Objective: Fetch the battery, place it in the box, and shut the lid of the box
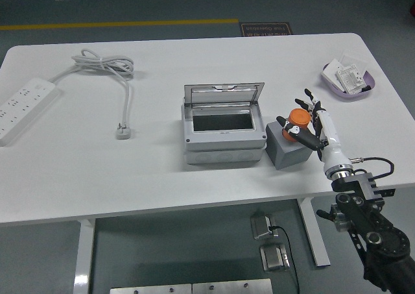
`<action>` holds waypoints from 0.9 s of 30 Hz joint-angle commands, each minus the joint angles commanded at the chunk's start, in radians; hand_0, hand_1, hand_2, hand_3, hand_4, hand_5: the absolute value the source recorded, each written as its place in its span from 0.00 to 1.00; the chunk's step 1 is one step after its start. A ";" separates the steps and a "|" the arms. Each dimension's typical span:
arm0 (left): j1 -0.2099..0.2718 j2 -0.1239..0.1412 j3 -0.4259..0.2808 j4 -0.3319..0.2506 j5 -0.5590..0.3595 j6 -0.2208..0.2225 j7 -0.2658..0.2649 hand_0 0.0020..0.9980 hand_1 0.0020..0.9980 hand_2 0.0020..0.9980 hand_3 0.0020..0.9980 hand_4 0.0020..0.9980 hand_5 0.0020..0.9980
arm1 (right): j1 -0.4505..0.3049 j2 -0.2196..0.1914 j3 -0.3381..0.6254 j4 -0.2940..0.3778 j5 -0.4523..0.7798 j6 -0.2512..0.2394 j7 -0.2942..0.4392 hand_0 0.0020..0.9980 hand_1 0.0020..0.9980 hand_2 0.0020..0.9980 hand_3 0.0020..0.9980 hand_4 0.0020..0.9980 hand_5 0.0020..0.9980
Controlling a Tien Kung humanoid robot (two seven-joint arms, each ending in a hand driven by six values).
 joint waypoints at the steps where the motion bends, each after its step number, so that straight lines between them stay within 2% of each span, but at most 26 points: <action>1: 0.000 0.000 0.000 0.000 0.000 0.000 0.000 0.67 0.71 0.66 0.66 0.74 0.26 | 0.000 0.000 0.000 0.000 0.002 0.000 0.001 0.94 0.93 0.86 1.00 0.95 0.33; 2: 0.000 0.000 0.000 0.000 0.000 0.000 0.000 0.67 0.71 0.67 0.66 0.74 0.26 | 0.002 0.001 0.000 -0.002 0.007 -0.002 0.003 0.91 0.91 0.85 1.00 0.87 0.21; 7: -0.001 0.000 -0.002 0.000 0.004 0.000 0.001 0.67 0.71 0.67 0.66 0.74 0.26 | 0.007 0.005 -0.006 -0.010 0.035 -0.009 0.017 0.91 0.91 0.85 1.00 0.87 0.21; 8: -0.001 0.001 -0.003 0.000 0.004 0.000 0.001 0.66 0.71 0.67 0.66 0.74 0.26 | 0.008 0.006 -0.008 -0.012 0.039 -0.010 0.019 0.85 0.86 0.80 0.99 0.77 0.13; 13: -0.001 0.001 -0.004 0.000 0.006 0.000 0.002 0.66 0.71 0.67 0.66 0.74 0.26 | 0.009 0.011 -0.019 -0.017 0.052 -0.014 0.028 0.85 0.86 0.80 0.99 0.77 0.13; 14: -0.001 0.001 -0.004 0.000 0.006 0.000 0.002 0.66 0.72 0.67 0.66 0.74 0.26 | 0.009 0.012 -0.022 -0.017 0.054 -0.015 0.030 0.82 0.85 0.78 0.97 0.74 0.10; 25: -0.004 0.000 -0.007 0.000 0.010 0.000 0.003 0.66 0.72 0.67 0.66 0.74 0.25 | 0.021 0.021 -0.056 -0.021 0.061 -0.024 0.035 0.82 0.84 0.77 0.95 0.73 0.11; 27: -0.005 -0.001 -0.007 0.000 0.010 0.000 0.003 0.66 0.72 0.67 0.66 0.74 0.25 | 0.021 0.021 -0.058 -0.023 0.062 -0.025 0.033 0.79 0.82 0.74 0.91 0.70 0.09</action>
